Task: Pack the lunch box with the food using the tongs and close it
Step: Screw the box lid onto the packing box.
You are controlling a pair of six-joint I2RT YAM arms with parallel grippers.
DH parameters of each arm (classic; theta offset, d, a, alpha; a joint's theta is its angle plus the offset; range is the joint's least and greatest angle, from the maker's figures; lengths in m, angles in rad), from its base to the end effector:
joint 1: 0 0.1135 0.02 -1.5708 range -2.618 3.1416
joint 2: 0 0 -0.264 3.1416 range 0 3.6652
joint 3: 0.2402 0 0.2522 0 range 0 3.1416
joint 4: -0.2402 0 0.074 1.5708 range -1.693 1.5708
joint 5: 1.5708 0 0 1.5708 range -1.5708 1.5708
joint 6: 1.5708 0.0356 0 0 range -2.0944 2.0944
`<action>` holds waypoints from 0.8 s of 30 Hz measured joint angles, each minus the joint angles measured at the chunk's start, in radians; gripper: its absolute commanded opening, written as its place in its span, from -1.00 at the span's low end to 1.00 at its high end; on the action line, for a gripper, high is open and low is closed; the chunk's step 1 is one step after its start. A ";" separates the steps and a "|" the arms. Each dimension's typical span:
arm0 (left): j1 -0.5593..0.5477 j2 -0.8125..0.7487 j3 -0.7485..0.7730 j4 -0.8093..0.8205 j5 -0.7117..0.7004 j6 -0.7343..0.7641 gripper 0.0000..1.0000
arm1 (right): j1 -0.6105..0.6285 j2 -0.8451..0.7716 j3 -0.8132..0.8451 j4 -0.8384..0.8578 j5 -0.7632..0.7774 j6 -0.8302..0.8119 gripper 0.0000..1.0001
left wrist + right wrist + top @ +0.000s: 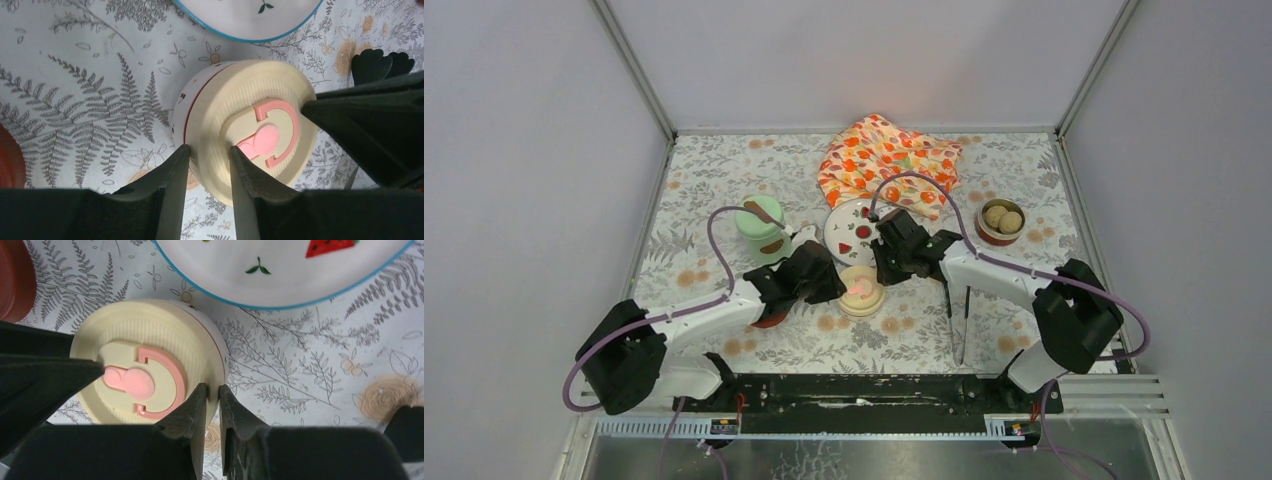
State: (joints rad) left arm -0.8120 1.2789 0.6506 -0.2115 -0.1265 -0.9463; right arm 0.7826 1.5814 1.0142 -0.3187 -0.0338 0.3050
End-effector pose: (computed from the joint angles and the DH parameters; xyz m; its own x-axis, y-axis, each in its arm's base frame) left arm 0.1756 -0.1787 0.1895 -0.8365 -0.2874 -0.4665 -0.0285 0.8731 -0.4867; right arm 0.2338 0.2342 0.2116 -0.7400 -0.3126 -0.5955 -0.5217 0.8256 0.2149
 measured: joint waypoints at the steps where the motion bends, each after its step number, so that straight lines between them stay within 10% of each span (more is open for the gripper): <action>1: 0.000 0.012 0.010 0.001 -0.013 0.010 -0.51 | 0.006 -0.017 -0.019 0.007 0.018 0.019 -0.67; 24: 0.072 -0.063 0.093 -0.090 -0.155 0.193 0.44 | 0.137 -0.285 -0.189 0.034 0.076 0.195 -0.10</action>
State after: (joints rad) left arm -0.7399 1.2163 0.7437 -0.3019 -0.2813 -0.7532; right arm 0.9199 1.2968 0.8249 -0.2844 0.0418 0.5003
